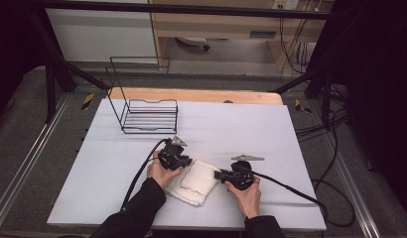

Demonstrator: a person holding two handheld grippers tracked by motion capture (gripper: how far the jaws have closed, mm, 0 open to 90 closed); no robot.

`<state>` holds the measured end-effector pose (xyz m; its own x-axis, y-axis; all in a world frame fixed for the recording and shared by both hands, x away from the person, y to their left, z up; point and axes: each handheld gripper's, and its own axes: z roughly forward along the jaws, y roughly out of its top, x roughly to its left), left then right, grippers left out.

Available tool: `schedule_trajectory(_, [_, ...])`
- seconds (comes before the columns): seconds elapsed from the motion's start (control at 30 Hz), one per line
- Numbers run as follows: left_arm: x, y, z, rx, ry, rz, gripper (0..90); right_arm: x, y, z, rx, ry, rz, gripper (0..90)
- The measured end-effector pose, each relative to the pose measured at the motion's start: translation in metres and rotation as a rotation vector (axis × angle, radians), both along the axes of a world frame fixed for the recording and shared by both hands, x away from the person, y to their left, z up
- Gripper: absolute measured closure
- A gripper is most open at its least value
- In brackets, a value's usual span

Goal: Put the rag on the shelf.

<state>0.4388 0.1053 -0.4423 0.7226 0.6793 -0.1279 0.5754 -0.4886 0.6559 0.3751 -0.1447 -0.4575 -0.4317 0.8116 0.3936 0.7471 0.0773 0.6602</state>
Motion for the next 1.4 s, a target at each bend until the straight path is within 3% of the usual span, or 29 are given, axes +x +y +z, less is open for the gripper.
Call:
schedule_trajectory(0.17, [0.0,0.001,0.0,-0.013,0.005,0.001,80.3,0.0,0.0,0.0,0.015,0.006,-0.002,79.1])
schedule_trajectory(0.4, [-0.001,0.008,-0.001,-0.074,0.017,0.036,81.5,0.001,-0.001,0.003,0.022,-0.01,0.007,81.9])
schedule_trajectory(0.8, [-0.018,0.029,0.022,-0.168,-0.068,0.065,82.1,-0.004,0.004,0.021,0.007,-0.143,0.069,82.5])
schedule_trajectory(1.07, [-0.036,0.038,0.039,-0.179,-0.149,0.066,82.1,-0.01,0.009,0.033,0.002,-0.215,0.1,82.6])
schedule_trajectory(1.3, [-0.048,0.044,0.047,-0.191,-0.196,0.071,82.1,-0.013,0.011,0.042,0.001,-0.262,0.118,82.7])
schedule_trajectory(1.4, [-0.054,0.049,0.052,-0.214,-0.219,0.085,82.0,-0.014,0.013,0.048,0.009,-0.288,0.127,82.9])
